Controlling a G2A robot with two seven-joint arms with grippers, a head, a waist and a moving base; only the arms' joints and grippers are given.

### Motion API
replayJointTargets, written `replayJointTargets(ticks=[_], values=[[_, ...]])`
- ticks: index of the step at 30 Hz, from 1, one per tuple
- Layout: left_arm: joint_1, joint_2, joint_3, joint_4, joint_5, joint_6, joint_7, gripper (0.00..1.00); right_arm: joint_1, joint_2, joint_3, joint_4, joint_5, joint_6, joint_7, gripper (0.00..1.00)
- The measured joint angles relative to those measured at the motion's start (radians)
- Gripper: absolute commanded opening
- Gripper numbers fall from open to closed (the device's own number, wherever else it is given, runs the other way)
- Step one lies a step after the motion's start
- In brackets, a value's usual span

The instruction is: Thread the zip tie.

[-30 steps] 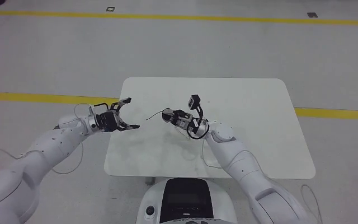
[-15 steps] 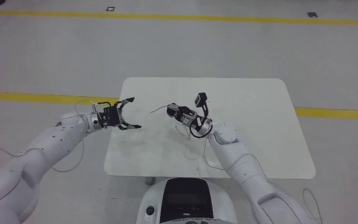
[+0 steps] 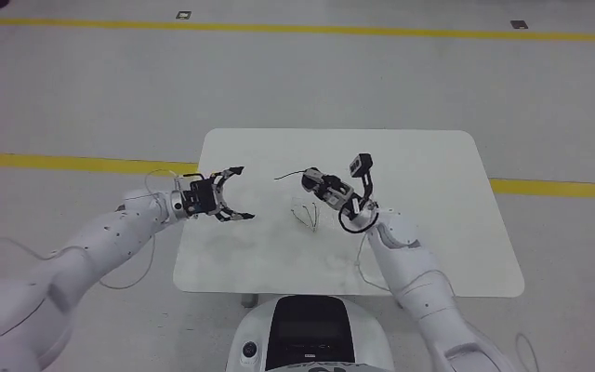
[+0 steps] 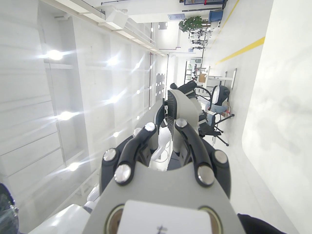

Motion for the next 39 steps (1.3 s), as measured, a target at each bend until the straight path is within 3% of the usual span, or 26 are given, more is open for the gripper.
replayJointTargets(ticks=[6,14,19,23,26,35,39], values=[[-0.012,-0.025,0.0,-0.005,0.0,0.0,-0.049,1.0,-0.019,0.01,0.014,-0.021,0.027,-0.001,0.007,0.0],[-0.011,-0.025,-0.001,-0.007,0.006,0.0,-0.054,1.0,-0.022,0.01,0.017,-0.019,0.032,-0.006,-0.018,0.0],[0.001,-0.017,0.0,-0.042,-0.036,0.0,-0.139,1.0,-0.032,0.016,0.014,-0.048,0.001,-0.01,-0.037,0.0],[0.009,-0.009,0.0,-0.096,-0.096,0.0,-0.301,1.0,-0.043,0.022,0.018,-0.067,-0.017,-0.01,-0.055,0.0],[0.016,0.001,0.0,-0.161,-0.199,0.0,-0.424,1.0,-0.054,0.027,0.02,-0.077,-0.024,-0.011,-0.07,0.0],[0.015,0.045,0.0,-0.294,-0.39,0.0,-0.671,1.0,-0.06,0.035,0.012,-0.086,-0.018,-0.012,-0.088,0.0],[0.023,0.065,0.0,-0.349,-0.476,0.0,-0.726,1.0,-0.057,0.038,0.007,-0.088,-0.018,-0.012,-0.092,0.0]])
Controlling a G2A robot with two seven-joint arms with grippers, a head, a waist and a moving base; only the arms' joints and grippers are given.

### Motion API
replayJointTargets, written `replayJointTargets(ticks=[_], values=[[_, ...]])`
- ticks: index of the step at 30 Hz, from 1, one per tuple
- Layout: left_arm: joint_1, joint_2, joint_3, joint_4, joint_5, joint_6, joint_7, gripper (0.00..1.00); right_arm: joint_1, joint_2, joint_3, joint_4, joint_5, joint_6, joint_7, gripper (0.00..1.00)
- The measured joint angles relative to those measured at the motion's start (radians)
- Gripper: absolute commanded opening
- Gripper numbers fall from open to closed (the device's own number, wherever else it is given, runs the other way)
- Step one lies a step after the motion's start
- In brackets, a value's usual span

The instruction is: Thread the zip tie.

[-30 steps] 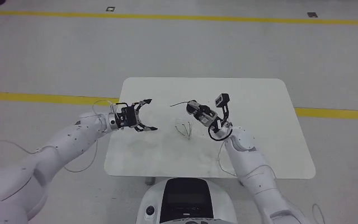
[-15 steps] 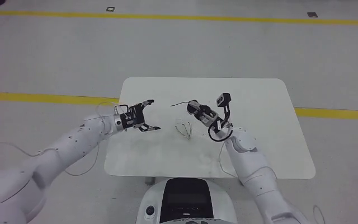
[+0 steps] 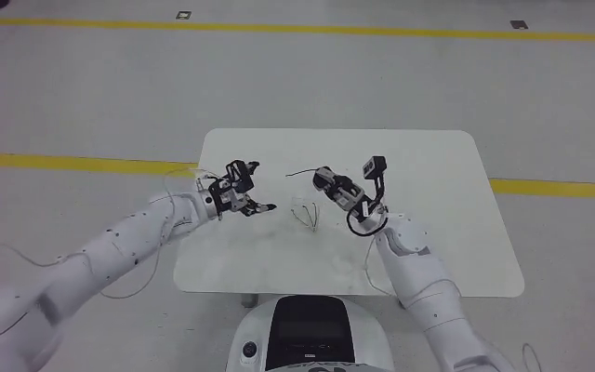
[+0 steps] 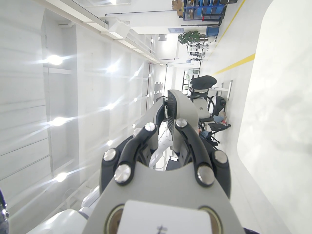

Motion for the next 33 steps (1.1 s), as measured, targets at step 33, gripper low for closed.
replayJointTargets(ticks=[33], values=[[0.013,0.04,0.0,-0.094,-0.448,0.0,-0.336,1.0,0.0,0.001,-0.001,-0.003,0.006,0.0,-0.003,0.0]])
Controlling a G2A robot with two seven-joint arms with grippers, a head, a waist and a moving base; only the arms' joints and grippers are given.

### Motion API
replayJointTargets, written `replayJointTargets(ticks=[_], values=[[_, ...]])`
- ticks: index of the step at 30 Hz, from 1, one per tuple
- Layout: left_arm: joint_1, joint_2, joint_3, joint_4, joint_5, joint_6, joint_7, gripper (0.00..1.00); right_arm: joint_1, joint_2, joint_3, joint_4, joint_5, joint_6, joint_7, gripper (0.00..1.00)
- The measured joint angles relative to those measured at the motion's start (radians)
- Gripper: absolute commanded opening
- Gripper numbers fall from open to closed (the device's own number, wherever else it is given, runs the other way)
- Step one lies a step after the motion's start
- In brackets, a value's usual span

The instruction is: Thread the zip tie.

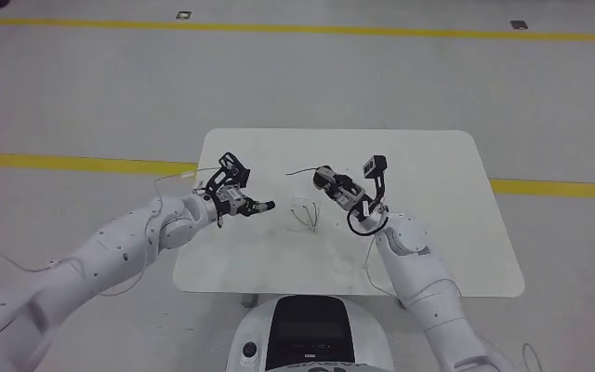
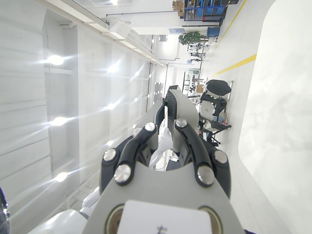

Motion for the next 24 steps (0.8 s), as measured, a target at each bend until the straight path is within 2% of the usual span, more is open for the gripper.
replayJointTargets(ticks=[10,13,16,19,24], values=[[0.001,0.001,-0.001,-0.004,0.0,0.0,-0.013,1.0,0.0,0.0,0.0,0.0,0.0,0.0,0.0,0.0],[0.008,-0.003,-0.021,-0.006,-0.074,0.0,-0.022,1.0,0.0,0.0,0.0,0.0,0.0,0.0,0.0,0.0],[0.006,-0.005,-0.032,-0.034,-0.193,0.0,-0.046,1.0,0.0,0.0,0.0,0.0,0.0,0.0,0.0,0.0],[-0.011,-0.003,-0.033,-0.051,-0.293,0.0,-0.088,1.0,0.0,0.0,0.0,0.0,0.0,0.0,0.0,0.0],[-0.044,-0.005,-0.044,-0.063,-0.449,0.0,-0.195,1.0,0.0,0.0,0.0,0.0,0.0,0.0,0.0,0.0]])
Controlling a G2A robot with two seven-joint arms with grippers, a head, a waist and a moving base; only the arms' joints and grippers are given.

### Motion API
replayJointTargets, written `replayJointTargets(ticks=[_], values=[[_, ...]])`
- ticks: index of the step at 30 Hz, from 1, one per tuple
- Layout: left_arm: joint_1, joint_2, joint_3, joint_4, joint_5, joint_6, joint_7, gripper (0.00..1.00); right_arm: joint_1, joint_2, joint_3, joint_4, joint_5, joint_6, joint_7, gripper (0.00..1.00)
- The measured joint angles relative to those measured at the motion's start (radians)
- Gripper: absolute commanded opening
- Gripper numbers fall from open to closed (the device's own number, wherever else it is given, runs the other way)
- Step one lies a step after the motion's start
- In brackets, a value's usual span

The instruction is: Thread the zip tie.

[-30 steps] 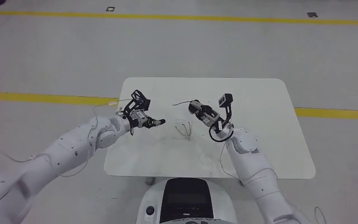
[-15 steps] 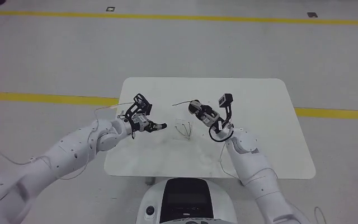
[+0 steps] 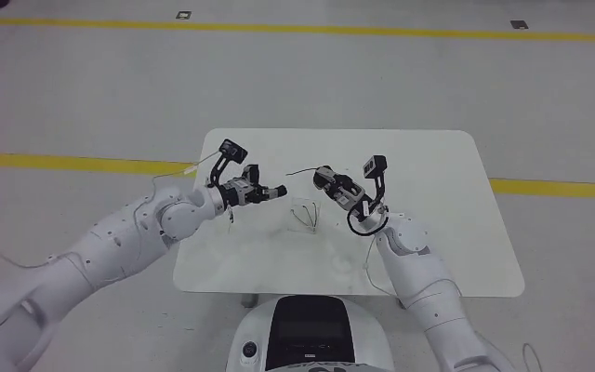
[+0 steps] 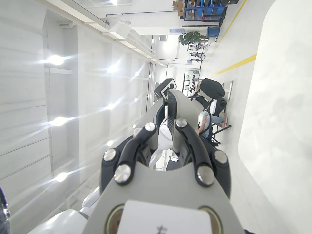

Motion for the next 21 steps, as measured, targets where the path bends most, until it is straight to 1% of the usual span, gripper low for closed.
replayJointTargets(ticks=[3,5,7,9,12,16,20,21], values=[[-0.011,-0.005,-0.014,-0.005,-0.077,0.0,-0.084,1.0,0.0,0.0,0.0,0.0,0.0,0.0,0.0,0.0],[-0.014,-0.01,-0.029,0.001,-0.119,0.0,-0.147,1.0,0.0,0.0,0.0,0.0,0.0,0.0,0.0,0.0],[-0.008,-0.015,-0.046,0.009,-0.157,0.0,-0.197,1.0,0.0,0.0,0.0,0.0,0.0,0.0,0.0,0.0],[0.002,-0.021,-0.073,0.024,-0.196,0.0,-0.252,1.0,0.0,0.0,0.0,0.0,0.0,0.0,0.0,0.0],[0.026,-0.03,-0.116,0.048,-0.22,0.0,-0.314,1.0,0.0,0.0,0.0,0.0,0.0,0.0,0.0,0.0],[0.064,-0.041,-0.181,0.066,-0.242,0.0,-0.393,1.0,0.0,0.0,0.0,0.0,0.0,0.0,0.0,0.0],[0.106,-0.05,-0.263,0.074,-0.269,0.0,-0.479,1.0,0.0,0.0,0.0,0.0,0.0,0.0,0.0,0.0],[0.12,-0.053,-0.292,0.077,-0.279,0.0,-0.506,1.0,0.0,0.0,0.0,0.0,0.0,0.0,0.0,0.0]])
